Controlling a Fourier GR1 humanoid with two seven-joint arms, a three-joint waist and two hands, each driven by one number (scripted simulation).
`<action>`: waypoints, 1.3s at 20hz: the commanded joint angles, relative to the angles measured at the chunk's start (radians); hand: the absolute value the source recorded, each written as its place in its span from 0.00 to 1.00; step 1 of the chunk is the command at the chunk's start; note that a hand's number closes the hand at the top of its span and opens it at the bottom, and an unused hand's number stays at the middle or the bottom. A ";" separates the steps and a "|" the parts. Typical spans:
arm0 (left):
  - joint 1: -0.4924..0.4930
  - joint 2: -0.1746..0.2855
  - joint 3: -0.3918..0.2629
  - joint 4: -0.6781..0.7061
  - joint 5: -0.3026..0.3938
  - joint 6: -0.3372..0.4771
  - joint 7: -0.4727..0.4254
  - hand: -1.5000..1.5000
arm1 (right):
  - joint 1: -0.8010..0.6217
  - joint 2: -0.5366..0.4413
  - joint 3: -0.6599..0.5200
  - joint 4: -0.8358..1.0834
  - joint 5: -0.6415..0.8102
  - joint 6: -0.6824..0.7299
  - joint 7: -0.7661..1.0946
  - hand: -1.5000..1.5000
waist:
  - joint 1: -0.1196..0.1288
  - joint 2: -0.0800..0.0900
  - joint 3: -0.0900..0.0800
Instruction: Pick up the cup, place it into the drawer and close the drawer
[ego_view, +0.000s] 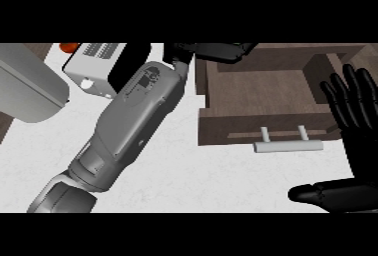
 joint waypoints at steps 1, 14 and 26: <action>-0.048 0.000 -0.074 0.107 0.092 0.037 -0.032 1.00 | 0.043 0.012 0.014 -0.037 0.013 -0.002 -0.010 0.00 | -0.013 0.001 0.000; -0.156 0.000 -0.270 0.291 0.210 0.072 -0.051 1.00 | -0.019 -0.005 0.013 0.039 -0.008 0.033 -0.033 0.00 | -0.057 0.014 0.001; -0.151 0.000 -0.405 0.339 0.244 0.104 -0.036 0.00 | -0.010 0.016 0.029 0.009 -0.033 0.038 -0.041 0.00 | -0.075 0.018 0.001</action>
